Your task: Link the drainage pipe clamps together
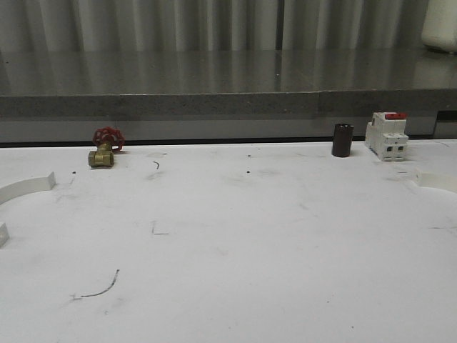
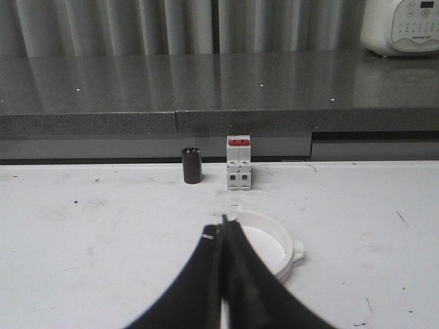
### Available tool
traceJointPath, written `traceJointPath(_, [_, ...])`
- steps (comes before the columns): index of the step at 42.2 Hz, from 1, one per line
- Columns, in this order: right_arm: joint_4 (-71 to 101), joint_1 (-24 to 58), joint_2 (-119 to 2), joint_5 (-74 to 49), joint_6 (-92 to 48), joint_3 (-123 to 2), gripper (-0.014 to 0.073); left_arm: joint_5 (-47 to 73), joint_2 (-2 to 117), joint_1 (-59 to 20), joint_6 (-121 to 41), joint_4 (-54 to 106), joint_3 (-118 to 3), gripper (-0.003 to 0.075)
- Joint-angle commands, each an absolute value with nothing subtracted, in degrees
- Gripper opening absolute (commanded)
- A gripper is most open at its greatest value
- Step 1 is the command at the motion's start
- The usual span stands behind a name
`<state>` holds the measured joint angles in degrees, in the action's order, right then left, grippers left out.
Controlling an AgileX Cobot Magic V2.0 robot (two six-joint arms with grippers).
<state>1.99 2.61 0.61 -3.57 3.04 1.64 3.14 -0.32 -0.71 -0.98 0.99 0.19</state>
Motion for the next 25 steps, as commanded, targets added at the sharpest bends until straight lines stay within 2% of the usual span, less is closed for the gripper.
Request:
traceJointPath(1, [1.6, 2.3, 1.5, 2.1, 2.6, 1.2, -0.0069, -3.5, -0.8, -1.1, -0.8, 1.5, 1.5, -0.002])
traceJointPath(13, [2.5, 2.3, 1.5, -6.3, 2.7, -10.1, -0.0069, -3.6, -0.8, -1.1, -0.8, 1.5, -5.6, -0.002])
traceJointPath(25, [2.2, 2.3, -5.9, -17.7, 2.7, -28.4, -0.0069, 9.1, 6.0, -1.1, -0.8, 0.9, -26.8, -0.002])
